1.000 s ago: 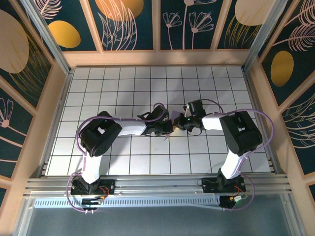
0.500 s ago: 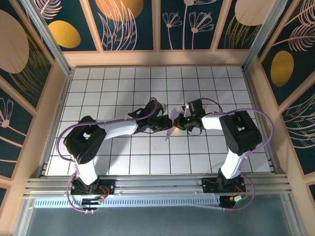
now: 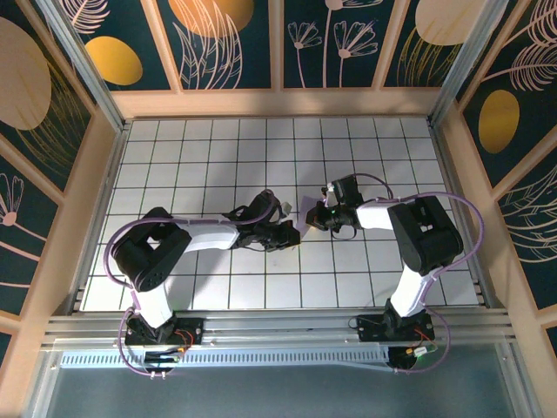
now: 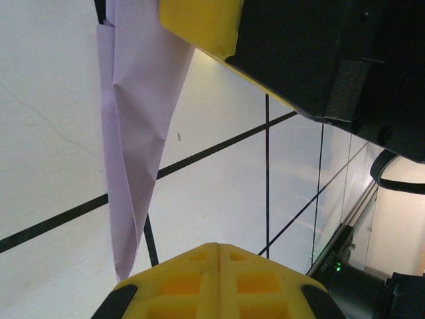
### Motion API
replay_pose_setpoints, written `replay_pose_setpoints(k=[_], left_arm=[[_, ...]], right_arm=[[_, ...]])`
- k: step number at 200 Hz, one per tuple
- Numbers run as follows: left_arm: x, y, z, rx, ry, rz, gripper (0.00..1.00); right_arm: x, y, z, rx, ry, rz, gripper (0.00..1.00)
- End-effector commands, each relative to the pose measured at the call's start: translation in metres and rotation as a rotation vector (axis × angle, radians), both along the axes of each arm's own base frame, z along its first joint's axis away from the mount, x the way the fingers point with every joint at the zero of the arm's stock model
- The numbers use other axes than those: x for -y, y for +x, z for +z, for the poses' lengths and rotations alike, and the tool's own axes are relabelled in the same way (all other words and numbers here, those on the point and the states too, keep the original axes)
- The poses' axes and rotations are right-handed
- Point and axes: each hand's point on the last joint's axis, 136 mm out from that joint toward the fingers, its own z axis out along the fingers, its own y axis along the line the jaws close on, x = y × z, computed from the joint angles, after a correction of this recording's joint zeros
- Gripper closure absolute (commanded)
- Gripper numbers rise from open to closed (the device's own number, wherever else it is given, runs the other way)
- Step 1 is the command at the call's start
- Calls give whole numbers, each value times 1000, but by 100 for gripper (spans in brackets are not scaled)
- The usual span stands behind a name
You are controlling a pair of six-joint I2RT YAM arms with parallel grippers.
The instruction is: Fold a paper plane with a square sheet of paper (fold left side to right side)
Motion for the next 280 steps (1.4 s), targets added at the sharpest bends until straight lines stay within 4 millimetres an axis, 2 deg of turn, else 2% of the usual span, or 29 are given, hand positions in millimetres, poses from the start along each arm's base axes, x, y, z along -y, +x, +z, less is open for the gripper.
replay_pose_setpoints(k=[1,74,176,280], left_arm=[[10,2,-1,-8,-24,-12,100],[9,18,-11,13,26,49,100],[8,10,-21,-9,35,24,100],[-2,3,-36,-29,83,26,100]], right_arm=[[28,-40,-52,-177,-178,-11,100],[30,-40,-53,-175,-191,-4,100],[32,-42,-56,-184,-203,-2,100],[35,-45,-60,-194,-220,2,100]])
